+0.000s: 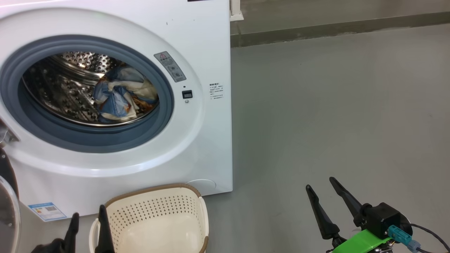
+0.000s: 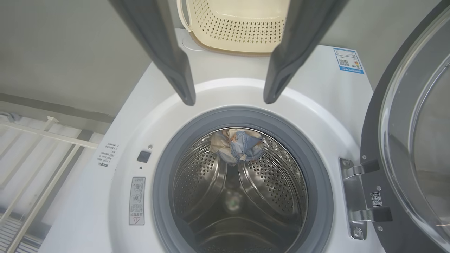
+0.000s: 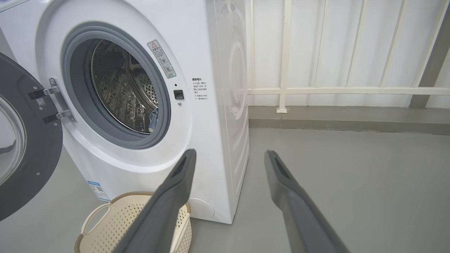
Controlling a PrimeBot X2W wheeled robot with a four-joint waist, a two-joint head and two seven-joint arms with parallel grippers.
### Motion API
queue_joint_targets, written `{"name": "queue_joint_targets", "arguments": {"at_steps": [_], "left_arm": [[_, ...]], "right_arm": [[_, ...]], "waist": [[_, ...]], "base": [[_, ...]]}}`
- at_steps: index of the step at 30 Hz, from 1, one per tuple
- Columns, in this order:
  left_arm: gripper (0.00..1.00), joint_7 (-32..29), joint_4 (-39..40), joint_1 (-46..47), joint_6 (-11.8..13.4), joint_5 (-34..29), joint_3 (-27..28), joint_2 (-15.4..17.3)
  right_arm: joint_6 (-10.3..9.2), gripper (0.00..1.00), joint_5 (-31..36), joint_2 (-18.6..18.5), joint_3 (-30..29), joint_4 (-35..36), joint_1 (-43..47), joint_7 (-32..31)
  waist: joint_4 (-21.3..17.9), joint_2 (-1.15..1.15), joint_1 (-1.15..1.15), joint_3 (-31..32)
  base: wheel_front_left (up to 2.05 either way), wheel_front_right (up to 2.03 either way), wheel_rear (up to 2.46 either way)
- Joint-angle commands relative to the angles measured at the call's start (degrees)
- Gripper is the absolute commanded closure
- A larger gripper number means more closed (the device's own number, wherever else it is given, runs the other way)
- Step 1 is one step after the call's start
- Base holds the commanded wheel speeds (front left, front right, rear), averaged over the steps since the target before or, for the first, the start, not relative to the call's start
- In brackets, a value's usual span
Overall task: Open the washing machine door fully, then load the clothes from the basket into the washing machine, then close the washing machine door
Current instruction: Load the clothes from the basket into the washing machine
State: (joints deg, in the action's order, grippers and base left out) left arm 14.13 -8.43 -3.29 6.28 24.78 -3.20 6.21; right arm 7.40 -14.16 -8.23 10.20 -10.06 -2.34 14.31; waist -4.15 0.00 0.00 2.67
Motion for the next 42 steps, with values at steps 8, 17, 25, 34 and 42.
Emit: {"name": "queue_joint_targets", "arguments": {"at_steps": [8,17,25,34,42], "left_arm": [[0.0,0.7,1.9,-0.9,-0.1,-1.4,0.8,0.1],[0.0,0.8,1.6,-0.8,-0.4,-2.3,-0.2,-0.8],[0.0,0.9,1.6,-0.6,-0.7,-2.8,0.0,-1.3],[0.0,0.9,1.5,-0.8,-0.9,-3.1,0.3,-1.7],[0.0,0.9,1.5,-0.5,-1.0,-3.2,0.7,-2.0]], "right_arm": [[0.09,0.0,1.7,1.4,-1.4,1.5,-0.5,0.7],[0.09,0.0,2.7,2.4,-2.6,0.9,-0.9,0.7],[0.09,0.0,3.1,2.7,-3.0,0.8,-1.0,0.7],[0.09,0.0,3.9,3.1,-4.0,1.2,-1.0,0.7],[0.09,0.0,4.2,3.4,-4.3,1.0,-1.0,0.7]], "waist": [[-0.5,0.0,0.0,0.5],[-0.6,0.0,0.0,-0.1],[-0.4,0.0,0.0,-0.2],[-0.5,0.0,0.0,-0.2],[-0.3,0.0,0.0,-0.5]], "base": [[0.0,0.0,0.0],[0.0,0.0,0.0],[0.0,0.0,0.0],[0.0,0.0,0.0],[0.0,0.0,0.0]]}}
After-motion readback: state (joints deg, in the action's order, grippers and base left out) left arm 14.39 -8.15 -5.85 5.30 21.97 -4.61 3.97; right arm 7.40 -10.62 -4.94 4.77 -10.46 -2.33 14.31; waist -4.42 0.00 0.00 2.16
